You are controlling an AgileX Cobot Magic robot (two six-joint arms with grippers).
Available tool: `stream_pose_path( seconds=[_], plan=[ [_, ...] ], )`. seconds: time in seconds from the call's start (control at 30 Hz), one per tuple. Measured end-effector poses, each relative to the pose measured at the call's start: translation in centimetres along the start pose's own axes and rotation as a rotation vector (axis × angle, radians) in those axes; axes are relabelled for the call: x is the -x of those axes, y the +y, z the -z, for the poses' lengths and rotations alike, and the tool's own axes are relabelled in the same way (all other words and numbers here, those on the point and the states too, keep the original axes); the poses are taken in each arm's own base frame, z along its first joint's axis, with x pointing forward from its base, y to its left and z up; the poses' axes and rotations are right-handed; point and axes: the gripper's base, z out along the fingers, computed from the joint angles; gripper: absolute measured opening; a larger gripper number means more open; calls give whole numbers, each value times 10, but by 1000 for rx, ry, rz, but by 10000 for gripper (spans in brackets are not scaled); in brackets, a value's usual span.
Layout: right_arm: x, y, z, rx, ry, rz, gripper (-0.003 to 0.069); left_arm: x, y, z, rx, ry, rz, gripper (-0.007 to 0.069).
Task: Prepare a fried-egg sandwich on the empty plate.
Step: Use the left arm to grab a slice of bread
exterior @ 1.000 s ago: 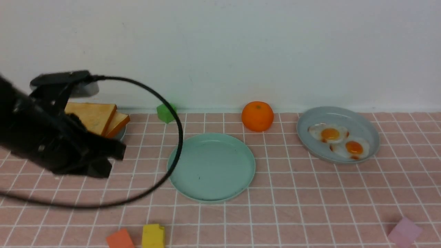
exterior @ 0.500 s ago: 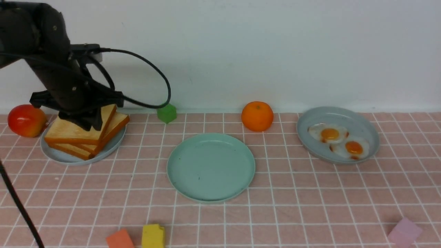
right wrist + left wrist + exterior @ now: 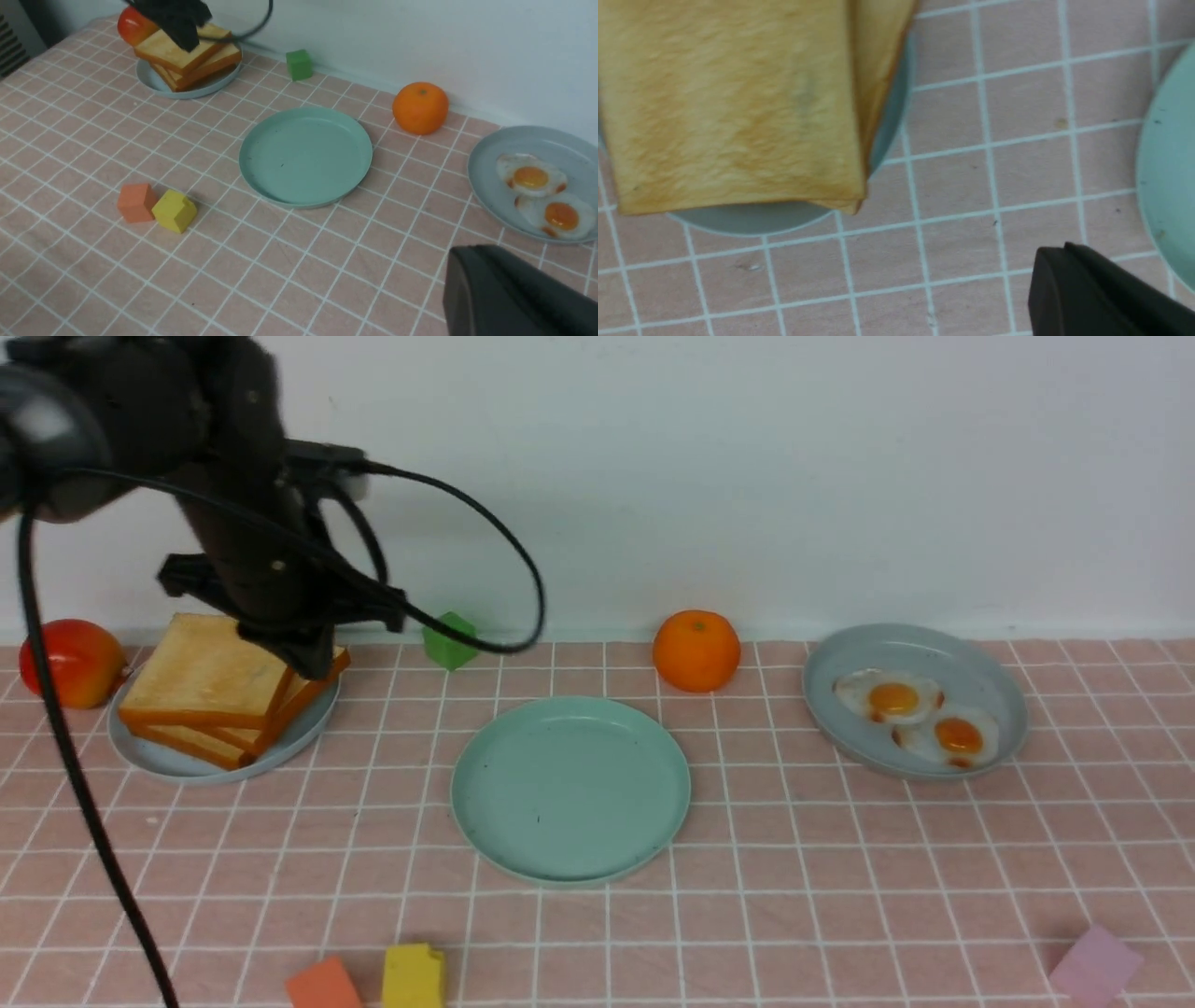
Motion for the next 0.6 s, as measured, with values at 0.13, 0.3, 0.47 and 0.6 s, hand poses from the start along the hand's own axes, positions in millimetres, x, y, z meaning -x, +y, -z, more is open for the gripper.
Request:
stream_pose_path(
  seconds=[0.13, 0.3, 0.47, 0.6],
  plan=[
    [0, -1, 0, -12, 3, 9, 8, 4, 8, 0, 23, -38, 25, -13],
    [0, -2, 0, -20, 1, 15, 8, 16, 31, -5, 52, -144, 71, 17],
    [1, -2, 0, -25, -8, 16, 8, 25, 44, -26, 68, -170, 88, 156],
    [1, -2, 0, -27, -15, 16, 10, 34, 45, -41, 79, -225, 71, 281]
  ],
)
